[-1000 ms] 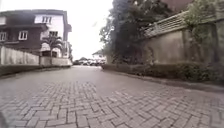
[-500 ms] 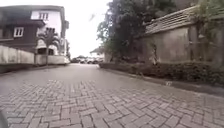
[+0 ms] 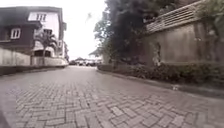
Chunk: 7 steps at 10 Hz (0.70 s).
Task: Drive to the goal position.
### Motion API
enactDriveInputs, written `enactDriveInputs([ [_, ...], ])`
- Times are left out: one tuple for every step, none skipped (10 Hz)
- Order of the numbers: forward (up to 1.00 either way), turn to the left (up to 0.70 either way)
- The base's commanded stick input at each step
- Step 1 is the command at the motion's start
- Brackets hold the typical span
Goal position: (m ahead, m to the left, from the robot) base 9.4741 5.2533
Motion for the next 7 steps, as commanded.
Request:
enactDriveInputs([
  [0.70, 0.00],
  [0.70, 0.00],
  [0.70, 0.00],
  [0.70, 0.00],
  [0.70, 0.00],
  [0.70, 0.00],
  [0.70, 0.00],
])
